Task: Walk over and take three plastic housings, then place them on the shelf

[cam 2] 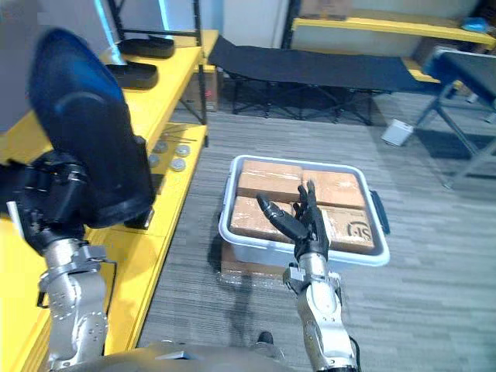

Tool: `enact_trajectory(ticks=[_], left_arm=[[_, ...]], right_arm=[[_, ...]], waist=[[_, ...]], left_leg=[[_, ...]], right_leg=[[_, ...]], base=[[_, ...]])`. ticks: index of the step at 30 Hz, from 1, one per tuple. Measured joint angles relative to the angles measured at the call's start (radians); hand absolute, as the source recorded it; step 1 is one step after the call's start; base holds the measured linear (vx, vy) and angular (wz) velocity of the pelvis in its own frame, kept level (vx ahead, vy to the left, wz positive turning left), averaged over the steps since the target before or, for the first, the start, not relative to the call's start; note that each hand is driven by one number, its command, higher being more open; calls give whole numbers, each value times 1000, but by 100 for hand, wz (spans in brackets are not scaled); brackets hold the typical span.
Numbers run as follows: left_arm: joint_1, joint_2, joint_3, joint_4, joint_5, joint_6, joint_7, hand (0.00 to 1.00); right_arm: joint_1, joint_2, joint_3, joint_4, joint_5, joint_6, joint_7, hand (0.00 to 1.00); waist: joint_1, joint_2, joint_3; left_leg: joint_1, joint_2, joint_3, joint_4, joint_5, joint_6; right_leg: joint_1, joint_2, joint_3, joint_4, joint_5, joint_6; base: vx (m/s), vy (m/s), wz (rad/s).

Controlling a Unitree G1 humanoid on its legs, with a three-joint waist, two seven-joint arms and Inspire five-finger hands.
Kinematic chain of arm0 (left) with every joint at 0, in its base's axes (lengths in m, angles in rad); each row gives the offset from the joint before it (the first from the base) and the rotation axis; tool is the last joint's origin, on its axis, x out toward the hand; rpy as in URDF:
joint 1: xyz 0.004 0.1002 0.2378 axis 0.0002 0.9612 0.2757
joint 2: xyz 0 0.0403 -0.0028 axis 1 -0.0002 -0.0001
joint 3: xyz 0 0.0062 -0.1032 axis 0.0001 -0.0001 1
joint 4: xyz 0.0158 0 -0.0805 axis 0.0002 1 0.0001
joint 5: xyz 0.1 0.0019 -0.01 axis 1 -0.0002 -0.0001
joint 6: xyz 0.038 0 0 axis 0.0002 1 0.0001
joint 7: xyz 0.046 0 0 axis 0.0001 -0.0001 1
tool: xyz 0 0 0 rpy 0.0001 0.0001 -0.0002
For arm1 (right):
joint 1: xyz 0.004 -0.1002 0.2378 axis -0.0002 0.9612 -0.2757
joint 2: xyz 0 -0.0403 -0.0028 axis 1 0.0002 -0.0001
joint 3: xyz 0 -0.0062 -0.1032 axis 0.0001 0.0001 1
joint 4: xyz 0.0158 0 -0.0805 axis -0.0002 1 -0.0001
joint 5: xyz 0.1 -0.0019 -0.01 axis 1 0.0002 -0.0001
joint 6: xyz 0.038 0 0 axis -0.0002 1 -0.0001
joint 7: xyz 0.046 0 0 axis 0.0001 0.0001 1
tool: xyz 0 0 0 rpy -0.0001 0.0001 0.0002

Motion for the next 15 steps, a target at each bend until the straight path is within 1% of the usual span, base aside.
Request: enact_trajectory(ticks=[2, 3, 5, 6, 8, 11, 12, 14, 15], left_arm=[[38, -3, 55, -70, 1, -8, -11, 0], [45, -5, 69, -79, 2, -11, -15, 0], [87, -26, 128, -107, 7, -21, -32, 0], [102, -34, 145, -111, 6, -23, -40, 0], [179, -66, 210, -132, -4, -25, -69, 0], [222, -80, 260, -132, 0, -26, -117, 0], [221, -79, 262, -132, 7, -27, -126, 0], [217, -74, 261, -132, 44, -26, -158, 0], [212, -55, 256, -132, 42, -26, -193, 0]], right_arm=[[-70, -15, 40, 0, -5, -7, 20, 100], [-85, -16, 49, 0, -5, -8, 21, 100], [-137, -14, 95, 3, -2, -13, 21, 100], [-151, -13, 108, 6, -2, -15, 20, 100], [-216, 2, 163, 25, -11, -23, 13, 100], [-273, 35, 207, 33, -16, -44, -27, 100], [-279, 40, 207, 33, -23, -44, -36, 100], [-288, 38, 205, 33, -45, -44, -59, 100], [-284, 36, 197, 33, -50, -44, -69, 100]], waist=[[44, 11, 1], [58, 13, 1], [102, 17, 2], [115, 18, 2], [169, 17, 2], [207, 9, 2], [207, 7, 1], [198, 5, 0], [176, 6, 1]], left_leg=[[-19, -8, -62, -1, 14, -6], [-22, -11, -78, -1, 18, -5], [-29, -21, -139, -3, 30, -9], [-30, -23, -150, -3, 32, -10], [-30, -27, -165, -3, 33, -10], [-37, -37, -173, 4, 27, -7], [-40, -40, -178, 5, 24, -7], [-52, -51, -202, 9, 17, -4], [-65, -59, -233, 19, 16, 4]], right_leg=[[16, 0, -59, -4, -6, 1], [23, 0, -76, -4, -8, 2], [50, 0, -134, 0, -15, 13], [55, 0, -141, 0, -16, 14], [63, -1, -157, 0, -17, 15], [64, -9, -166, 0, -20, 11], [66, -11, -172, 1, -24, 6], [58, -22, -168, 38, -50, -9], [52, -32, -147, 76, -82, -8]], base=[[-18, -38, 74], [16, -39, 81], [42, -39, 79], [48, -11, 58], [47, 20, 24], [30, 40, 9], [11, 44, 22], [11, 79, 41], [29, 91, 74]])
